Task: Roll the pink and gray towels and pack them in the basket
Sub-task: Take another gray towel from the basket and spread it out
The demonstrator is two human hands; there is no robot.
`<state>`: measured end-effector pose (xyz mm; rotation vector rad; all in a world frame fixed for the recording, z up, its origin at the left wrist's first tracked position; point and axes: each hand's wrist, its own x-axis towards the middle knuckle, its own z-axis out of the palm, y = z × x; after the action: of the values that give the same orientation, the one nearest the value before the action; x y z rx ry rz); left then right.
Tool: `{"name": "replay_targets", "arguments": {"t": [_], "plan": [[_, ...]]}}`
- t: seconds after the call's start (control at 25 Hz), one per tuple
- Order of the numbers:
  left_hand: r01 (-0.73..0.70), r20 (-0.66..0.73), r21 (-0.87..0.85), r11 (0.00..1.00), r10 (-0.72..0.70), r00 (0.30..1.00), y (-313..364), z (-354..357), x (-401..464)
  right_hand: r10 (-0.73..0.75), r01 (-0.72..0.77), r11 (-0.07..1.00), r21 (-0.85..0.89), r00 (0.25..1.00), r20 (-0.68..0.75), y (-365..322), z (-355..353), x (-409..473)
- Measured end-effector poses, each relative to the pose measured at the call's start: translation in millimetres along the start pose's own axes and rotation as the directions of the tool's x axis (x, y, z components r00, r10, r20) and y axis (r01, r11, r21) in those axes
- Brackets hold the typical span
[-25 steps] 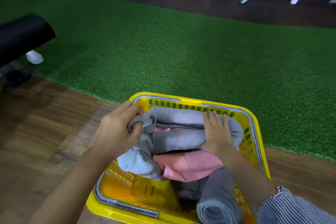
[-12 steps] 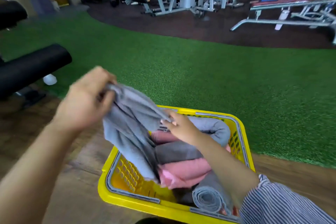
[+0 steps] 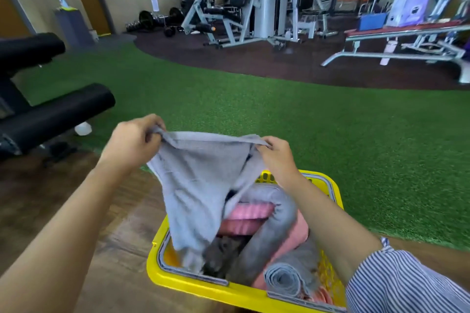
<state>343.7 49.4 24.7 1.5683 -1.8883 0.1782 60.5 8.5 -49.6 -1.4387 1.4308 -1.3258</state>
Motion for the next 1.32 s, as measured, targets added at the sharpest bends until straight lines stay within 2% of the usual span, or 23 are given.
{"name": "replay_targets", "arguments": {"t": [0.08,0.16,0.28,0.36,0.4,0.48,0.52,0.6,0.68,0.84,0.92,1.0,1.04,1.08,1.12,1.16,1.2,1.24,1.28,1.32], "plan": [[0.124,0.102,0.044,0.991,-0.128,0.986,-2.5,12.1,1.1,0.004,-0.003,0.999,-0.041,1.000,0.026,-3.2,-3.4,-3.0],[0.142,0.236,0.029,0.989,-0.145,0.961,7.2,21.9,3.4,-0.027,0.034,0.995,-0.092,0.997,0.076,-8.4,-4.6,-5.4],[0.094,0.392,-0.230,0.969,0.004,0.920,43.7,38.3,4.0,-0.093,0.120,0.977,-0.176,0.984,0.155,-16.1,-3.1,-10.3],[0.062,0.503,-0.307,0.950,0.107,0.857,66.8,58.5,-1.2,-0.109,0.135,0.975,-0.178,0.983,0.150,-23.3,-3.2,-13.0],[0.017,0.515,-0.316,0.949,0.156,0.843,73.5,71.1,-4.7,-0.112,0.135,0.977,-0.167,0.984,0.137,-26.5,-4.1,-13.0],[-0.040,0.438,-0.322,0.946,0.187,0.880,74.8,90.0,-11.3,-0.130,0.143,0.983,-0.117,0.985,0.109,-29.8,-9.7,-11.3],[-0.017,0.393,-0.345,0.939,0.160,0.906,74.0,91.8,-12.6,-0.133,0.143,0.985,-0.095,0.985,0.107,-27.6,-14.5,-9.1],[0.065,0.298,-0.378,0.923,0.054,0.953,72.3,81.8,-6.8,-0.115,0.138,0.980,-0.144,0.981,0.159,-18.6,-27.0,-6.0],[0.121,0.169,-0.371,0.921,-0.062,0.984,66.9,58.6,6.4,-0.085,0.156,0.955,-0.253,0.959,0.269,-2.3,-36.5,-7.2],[0.280,0.024,-0.475,0.834,-0.306,0.952,30.7,7.9,27.8,0.032,0.140,0.925,-0.353,0.897,0.441,25.3,-40.3,-19.7],[0.353,0.017,-0.400,0.846,-0.379,0.925,18.2,-3.6,23.0,-0.002,0.191,0.868,-0.458,0.924,0.383,28.5,-40.4,-19.7],[0.399,0.156,-0.377,0.836,-0.367,0.917,20.3,-7.0,10.4,-0.126,0.218,0.822,-0.526,0.971,0.206,22.0,-39.7,-14.7],[0.435,0.335,-0.392,0.811,-0.315,0.888,26.9,-9.9,3.6,-0.165,0.200,0.844,-0.498,0.980,0.113,15.8,-39.1,-10.8],[0.513,0.591,-0.369,0.775,-0.230,0.773,36.0,-15.0,-4.2,-0.184,0.190,0.886,-0.423,0.981,0.055,9.6,-38.5,-5.3],[0.577,0.819,-0.282,0.766,-0.122,0.561,44.8,-20.8,-11.0,-0.189,0.194,0.932,-0.305,0.981,0.045,1.1,-37.9,-0.8],[0.596,0.944,-0.187,0.781,-0.025,0.329,52.7,-24.9,-14.2,-0.198,0.208,0.959,-0.192,0.978,0.068,-7.2,-37.9,3.4],[0.566,0.982,-0.135,0.813,0.032,0.188,58.4,-25.1,-14.0,-0.222,0.234,0.965,-0.117,0.969,0.105,-14.7,-38.0,5.6],[0.503,0.980,-0.133,0.854,0.036,0.197,60.9,-19.9,-10.6,-0.260,0.273,0.959,-0.078,0.954,0.152,-21.8,-38.3,5.6],[0.418,0.941,-0.163,0.894,0.014,0.338,61.8,-10.4,-3.6,-0.285,0.297,0.954,-0.037,0.938,0.198,-29.7,-38.3,1.1],[0.314,0.845,-0.198,0.929,-0.001,0.535,65.1,0.5,5.2,-0.291,0.297,0.955,0.012,0.926,0.242,-36.9,-37.9,-5.7]]}}
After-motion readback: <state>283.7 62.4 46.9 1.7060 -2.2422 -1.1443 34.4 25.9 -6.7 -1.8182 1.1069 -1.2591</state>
